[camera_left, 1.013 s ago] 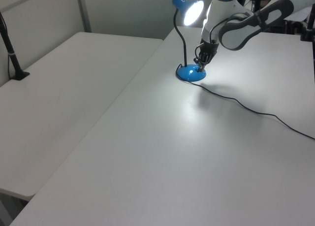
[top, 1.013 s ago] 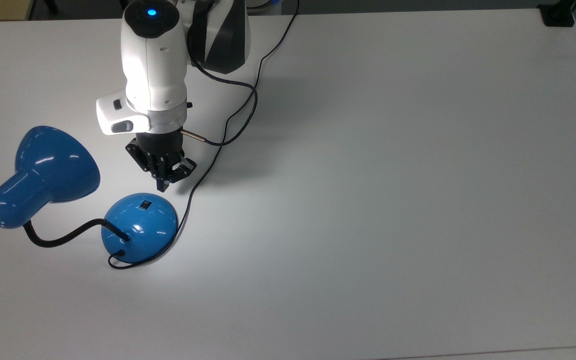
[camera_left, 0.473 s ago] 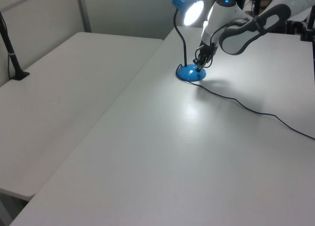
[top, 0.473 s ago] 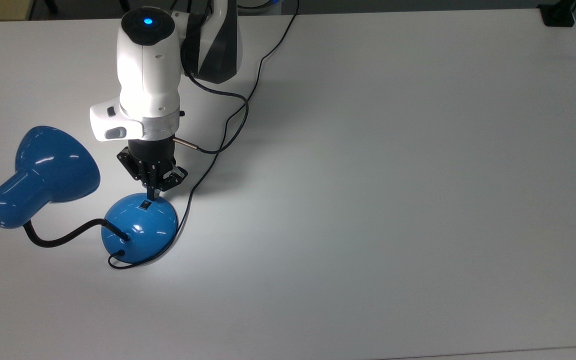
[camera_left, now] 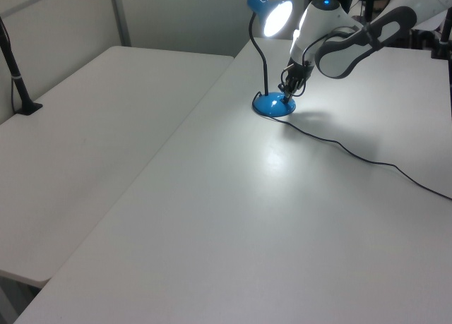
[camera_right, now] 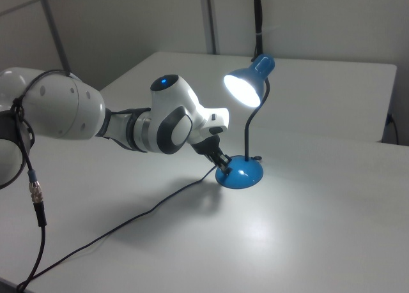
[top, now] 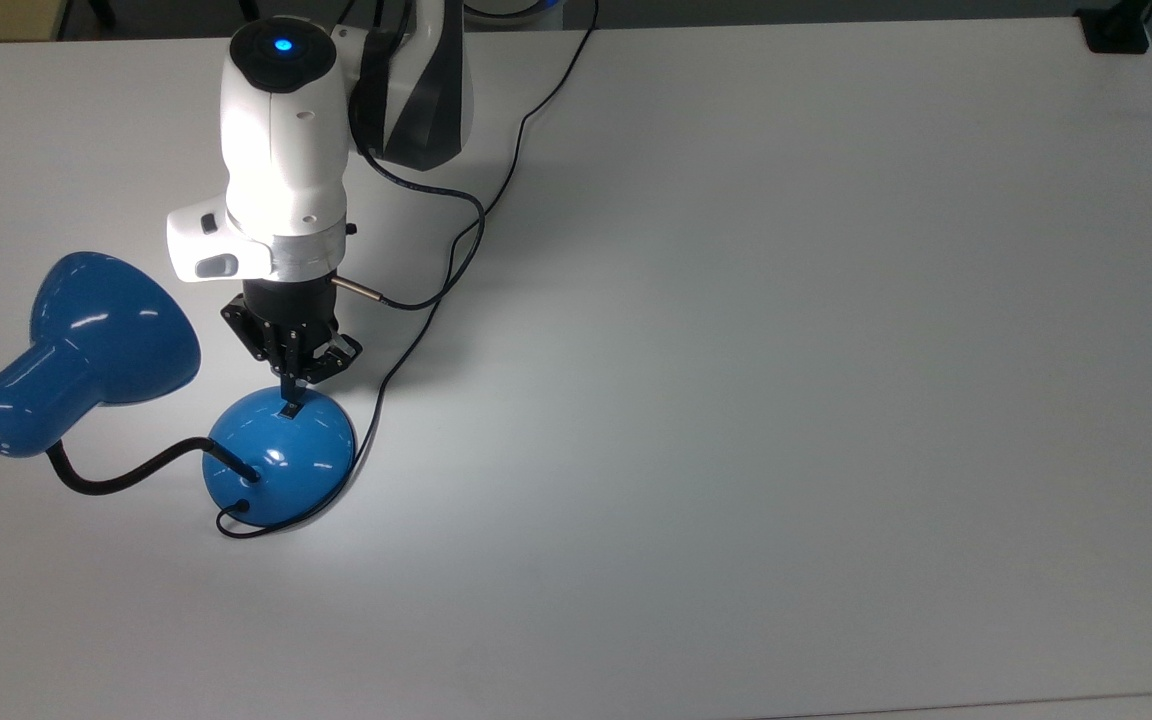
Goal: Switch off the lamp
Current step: 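Lower the closed gripper onto the black switch and press it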
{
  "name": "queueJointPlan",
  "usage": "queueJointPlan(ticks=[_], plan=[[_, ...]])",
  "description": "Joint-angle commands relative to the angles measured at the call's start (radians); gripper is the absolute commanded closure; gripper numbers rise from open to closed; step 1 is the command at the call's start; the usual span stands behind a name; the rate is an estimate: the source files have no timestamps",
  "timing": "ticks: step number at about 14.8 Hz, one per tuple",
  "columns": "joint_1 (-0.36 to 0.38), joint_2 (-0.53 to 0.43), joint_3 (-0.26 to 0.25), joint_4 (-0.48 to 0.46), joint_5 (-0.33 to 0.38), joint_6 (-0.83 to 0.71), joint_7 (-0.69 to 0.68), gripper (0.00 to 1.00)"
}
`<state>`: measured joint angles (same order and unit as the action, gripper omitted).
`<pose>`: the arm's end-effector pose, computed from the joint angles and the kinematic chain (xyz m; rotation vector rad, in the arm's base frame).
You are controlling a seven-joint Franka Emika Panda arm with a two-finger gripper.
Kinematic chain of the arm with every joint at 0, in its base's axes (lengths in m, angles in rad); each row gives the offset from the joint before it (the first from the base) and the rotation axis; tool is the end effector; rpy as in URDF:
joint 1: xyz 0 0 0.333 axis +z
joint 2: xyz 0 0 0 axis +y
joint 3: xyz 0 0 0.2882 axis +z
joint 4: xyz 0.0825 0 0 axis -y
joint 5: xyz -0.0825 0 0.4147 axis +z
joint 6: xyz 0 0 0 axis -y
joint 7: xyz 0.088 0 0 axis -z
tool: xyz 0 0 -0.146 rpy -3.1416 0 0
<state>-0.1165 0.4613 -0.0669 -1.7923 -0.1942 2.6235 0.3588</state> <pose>0.6995 -0.1263 0.2530 2.9134 -0.5583 0.5708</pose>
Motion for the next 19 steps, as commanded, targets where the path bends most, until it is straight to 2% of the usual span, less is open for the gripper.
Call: queueJointPlan(ticks=[1,10,16,17,19], plan=[[0.003,0.002,-0.008,-0.004,-0.027,0.03,0.023,1.0],[0.003,0.04,-0.007,-0.002,-0.04,0.064,0.022,1.0],[-0.012,0.024,-0.007,-0.004,-0.039,0.052,0.017,1.0],[-0.012,0.002,-0.007,-0.007,-0.037,0.034,0.017,1.0],[-0.006,-0.048,-0.002,-0.006,-0.037,-0.096,0.012,1.0]])
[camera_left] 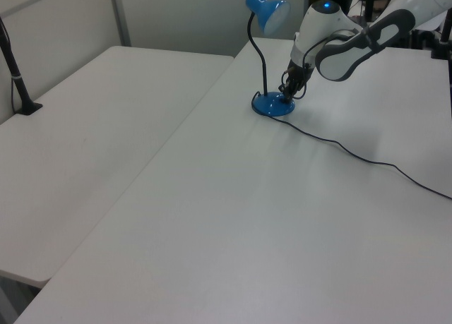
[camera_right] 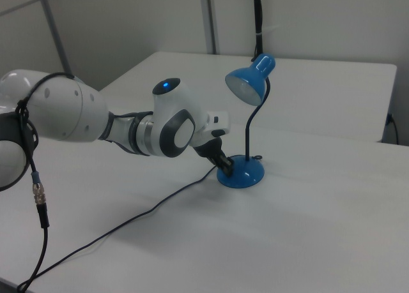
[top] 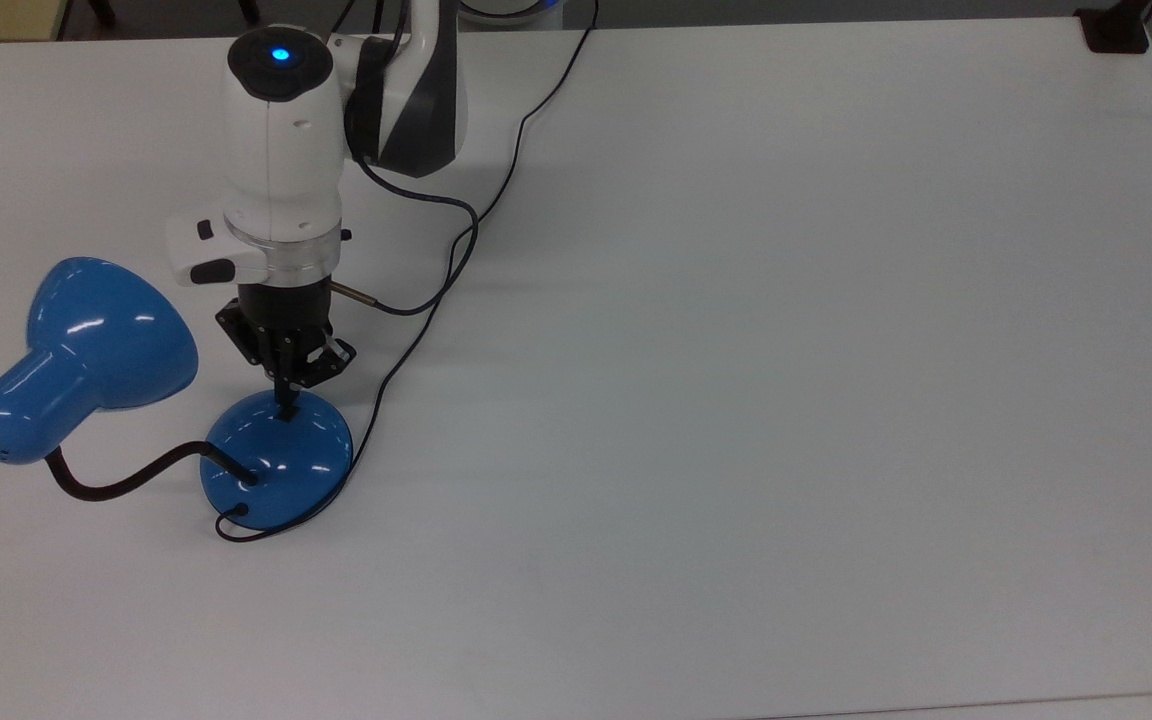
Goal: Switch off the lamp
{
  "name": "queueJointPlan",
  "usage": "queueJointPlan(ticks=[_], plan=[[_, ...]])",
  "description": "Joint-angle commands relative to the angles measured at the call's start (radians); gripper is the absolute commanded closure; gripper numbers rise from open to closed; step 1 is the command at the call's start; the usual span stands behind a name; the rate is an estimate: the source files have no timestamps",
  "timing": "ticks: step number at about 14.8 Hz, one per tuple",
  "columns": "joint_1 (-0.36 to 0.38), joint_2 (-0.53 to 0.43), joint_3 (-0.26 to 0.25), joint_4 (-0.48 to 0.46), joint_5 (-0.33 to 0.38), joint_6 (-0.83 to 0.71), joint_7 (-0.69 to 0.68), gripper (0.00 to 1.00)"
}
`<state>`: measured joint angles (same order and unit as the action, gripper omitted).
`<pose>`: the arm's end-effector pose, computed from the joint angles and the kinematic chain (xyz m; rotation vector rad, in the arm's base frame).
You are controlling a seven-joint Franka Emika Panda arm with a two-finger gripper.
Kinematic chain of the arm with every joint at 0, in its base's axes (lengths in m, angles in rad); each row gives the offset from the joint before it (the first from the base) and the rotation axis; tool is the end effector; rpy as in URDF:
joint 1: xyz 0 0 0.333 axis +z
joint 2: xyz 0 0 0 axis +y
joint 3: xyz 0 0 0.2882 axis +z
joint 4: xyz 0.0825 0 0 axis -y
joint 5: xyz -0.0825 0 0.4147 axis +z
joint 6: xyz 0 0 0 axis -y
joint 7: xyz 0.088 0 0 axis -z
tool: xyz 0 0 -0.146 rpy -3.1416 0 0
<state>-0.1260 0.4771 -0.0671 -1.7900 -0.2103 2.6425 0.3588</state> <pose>0.6996 -0.1326 0.2454 2.9039 -0.5475 0.5766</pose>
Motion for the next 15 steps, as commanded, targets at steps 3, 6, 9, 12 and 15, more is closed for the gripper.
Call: queueJointPlan(ticks=[3,6,9,12,15], plan=[[0.014,-0.15,0.039,-0.006,-0.02,-0.283,0.012,1.0],[0.014,-0.195,0.13,-0.005,-0.02,-0.438,0.011,1.0],[0.017,-0.25,0.2,-0.005,-0.021,-0.548,0.005,1.0],[0.058,-0.325,0.225,-0.005,-0.009,-0.659,-0.082,1.0],[0.091,-0.371,0.224,0.044,0.032,-0.801,-0.156,1.0]])
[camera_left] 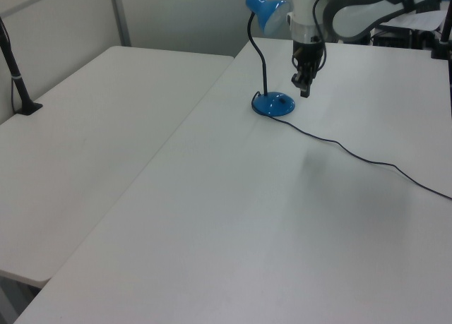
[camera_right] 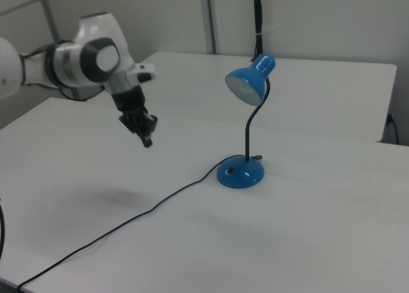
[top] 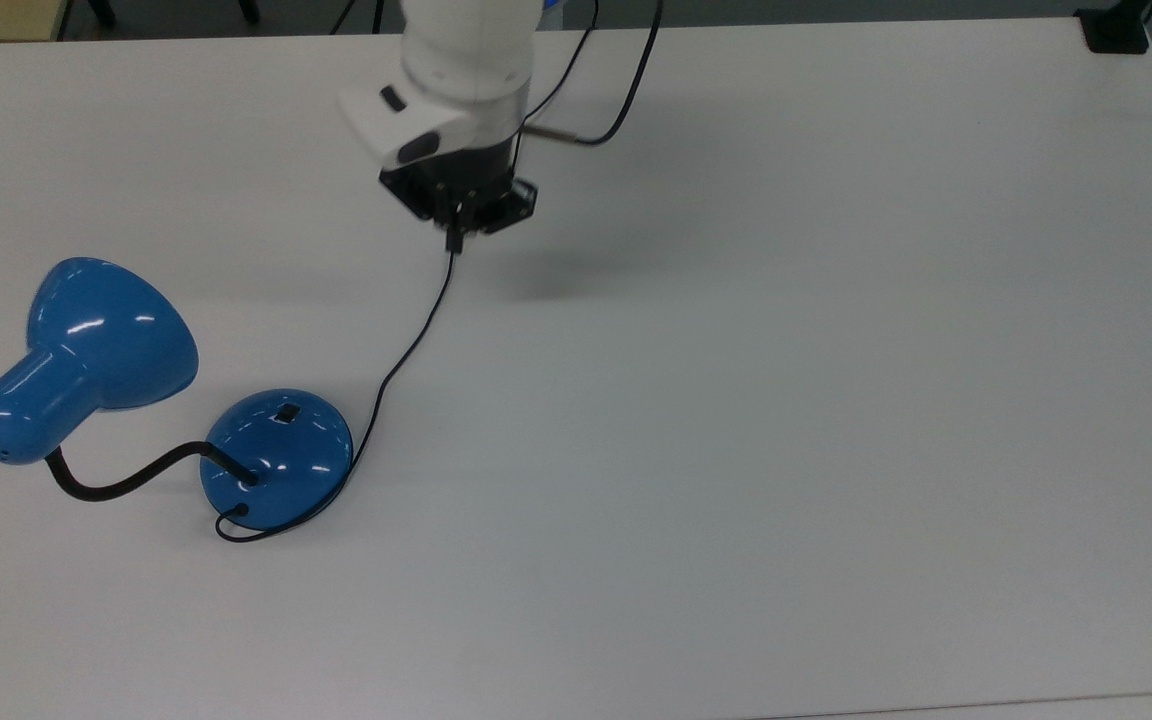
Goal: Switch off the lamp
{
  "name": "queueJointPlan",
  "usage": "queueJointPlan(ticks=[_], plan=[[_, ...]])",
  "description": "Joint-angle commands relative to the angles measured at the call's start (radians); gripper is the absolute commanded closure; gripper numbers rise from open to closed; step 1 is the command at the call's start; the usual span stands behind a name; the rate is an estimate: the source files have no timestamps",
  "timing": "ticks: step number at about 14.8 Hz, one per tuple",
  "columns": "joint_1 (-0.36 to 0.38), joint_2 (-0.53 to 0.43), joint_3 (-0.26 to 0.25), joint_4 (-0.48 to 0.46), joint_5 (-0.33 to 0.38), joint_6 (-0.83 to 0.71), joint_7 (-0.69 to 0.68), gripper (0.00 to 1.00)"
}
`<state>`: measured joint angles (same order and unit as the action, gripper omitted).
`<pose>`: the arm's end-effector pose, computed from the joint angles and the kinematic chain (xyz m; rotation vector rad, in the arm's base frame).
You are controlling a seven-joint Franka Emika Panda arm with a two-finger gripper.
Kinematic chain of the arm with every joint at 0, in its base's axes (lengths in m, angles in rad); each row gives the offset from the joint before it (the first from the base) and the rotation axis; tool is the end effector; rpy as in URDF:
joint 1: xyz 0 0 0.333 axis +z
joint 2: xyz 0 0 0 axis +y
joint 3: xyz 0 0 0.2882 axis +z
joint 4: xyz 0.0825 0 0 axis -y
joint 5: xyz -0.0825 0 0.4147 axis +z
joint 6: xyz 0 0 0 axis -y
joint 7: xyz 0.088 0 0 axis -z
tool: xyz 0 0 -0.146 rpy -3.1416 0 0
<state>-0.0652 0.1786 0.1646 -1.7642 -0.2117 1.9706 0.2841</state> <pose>0.6406 0.0395 0.3875 2.9776 -0.1611 0.0930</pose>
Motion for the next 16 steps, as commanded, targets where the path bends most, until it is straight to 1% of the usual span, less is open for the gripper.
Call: queueJointPlan(ticks=[1,2,3,4,5,6,7,11,13,16], plan=[[0.031,-0.083,-0.014,0.04,0.064,-0.165,-0.103,1.0],[0.031,-0.091,-0.023,0.061,0.093,-0.189,-0.124,0.93],[0.036,-0.097,-0.046,0.071,0.107,-0.212,-0.137,0.64],[0.063,-0.1,-0.08,0.081,0.107,-0.232,-0.14,0.06],[0.121,-0.102,-0.124,0.081,0.098,-0.24,-0.141,0.01],[0.161,-0.103,-0.175,0.083,0.097,-0.243,-0.146,0.0],[0.185,-0.105,-0.2,0.083,0.098,-0.245,-0.155,0.0],[0.182,-0.151,-0.209,0.08,0.11,-0.285,-0.19,0.0],[0.18,-0.156,-0.214,0.081,0.117,-0.315,-0.217,0.0],[0.163,-0.166,-0.217,0.1,0.132,-0.318,-0.221,0.0]])
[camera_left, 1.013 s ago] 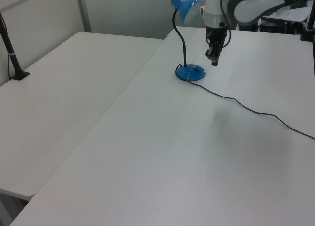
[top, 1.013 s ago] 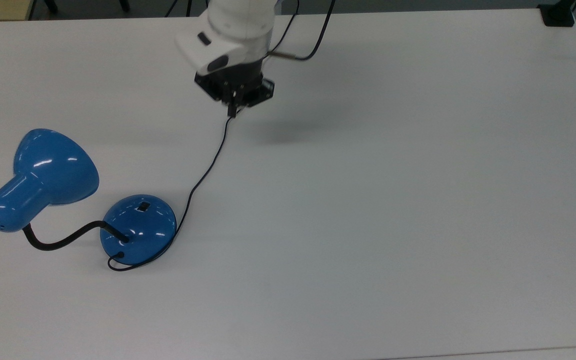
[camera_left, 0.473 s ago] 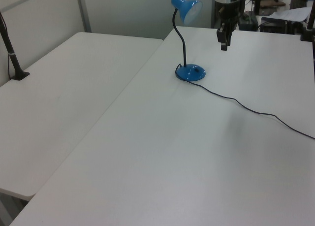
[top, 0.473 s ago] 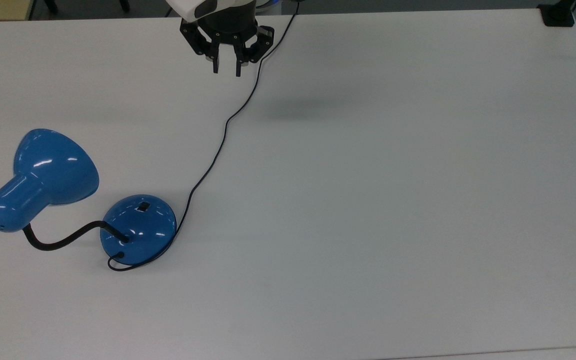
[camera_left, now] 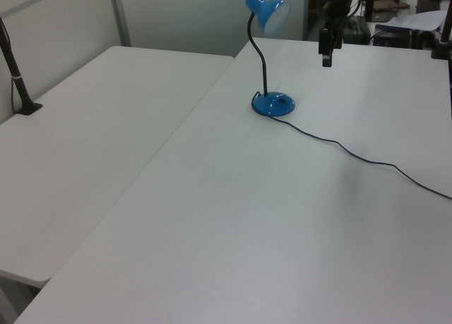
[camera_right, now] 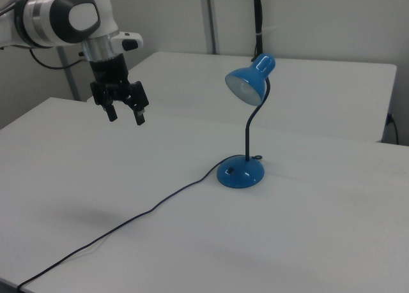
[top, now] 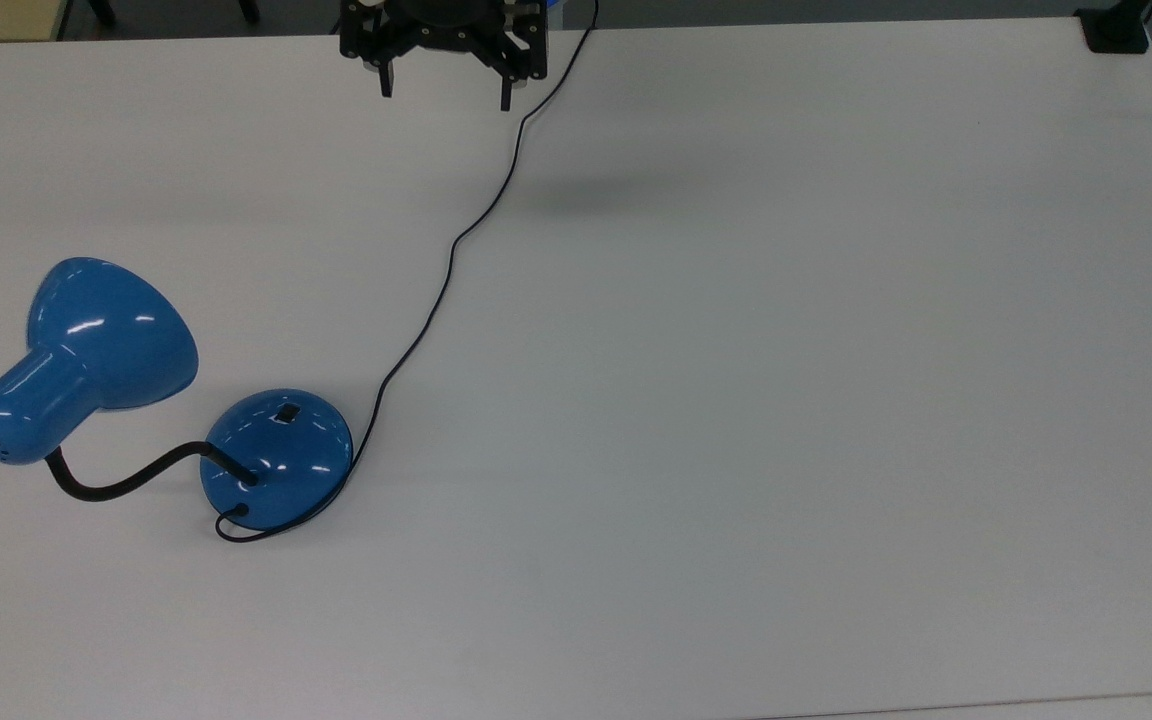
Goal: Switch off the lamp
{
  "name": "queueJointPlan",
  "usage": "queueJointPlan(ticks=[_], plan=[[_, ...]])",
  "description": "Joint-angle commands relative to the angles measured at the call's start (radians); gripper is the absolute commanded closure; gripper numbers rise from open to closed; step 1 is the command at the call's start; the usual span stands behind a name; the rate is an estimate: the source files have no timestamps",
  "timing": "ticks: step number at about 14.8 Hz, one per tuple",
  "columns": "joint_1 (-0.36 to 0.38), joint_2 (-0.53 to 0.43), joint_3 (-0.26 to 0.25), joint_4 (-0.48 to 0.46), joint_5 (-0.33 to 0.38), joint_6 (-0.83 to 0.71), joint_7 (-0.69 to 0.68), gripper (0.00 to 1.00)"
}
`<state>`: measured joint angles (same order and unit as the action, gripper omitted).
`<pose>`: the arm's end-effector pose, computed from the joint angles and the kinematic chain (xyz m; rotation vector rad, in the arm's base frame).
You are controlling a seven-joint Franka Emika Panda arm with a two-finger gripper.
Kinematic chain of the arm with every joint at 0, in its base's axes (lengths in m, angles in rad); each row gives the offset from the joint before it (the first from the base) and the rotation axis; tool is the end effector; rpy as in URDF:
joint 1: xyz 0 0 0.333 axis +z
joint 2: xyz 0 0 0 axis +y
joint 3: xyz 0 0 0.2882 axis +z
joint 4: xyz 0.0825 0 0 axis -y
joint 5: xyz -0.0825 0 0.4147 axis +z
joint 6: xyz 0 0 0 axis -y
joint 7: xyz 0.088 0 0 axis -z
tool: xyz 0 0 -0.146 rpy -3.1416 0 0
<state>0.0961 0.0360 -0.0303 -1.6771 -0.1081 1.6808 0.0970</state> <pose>0.5980 0.0249 0.4929 3.0307 -0.0266 -0.0354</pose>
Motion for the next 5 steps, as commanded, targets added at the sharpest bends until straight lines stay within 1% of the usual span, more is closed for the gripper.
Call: queueJointPlan(ticks=[1,5], plan=[[-0.002,-0.024,-0.02,0.014,0.03,-0.029,-0.036,0.0],[-0.002,-0.024,-0.02,0.016,0.033,-0.029,-0.036,0.0]])
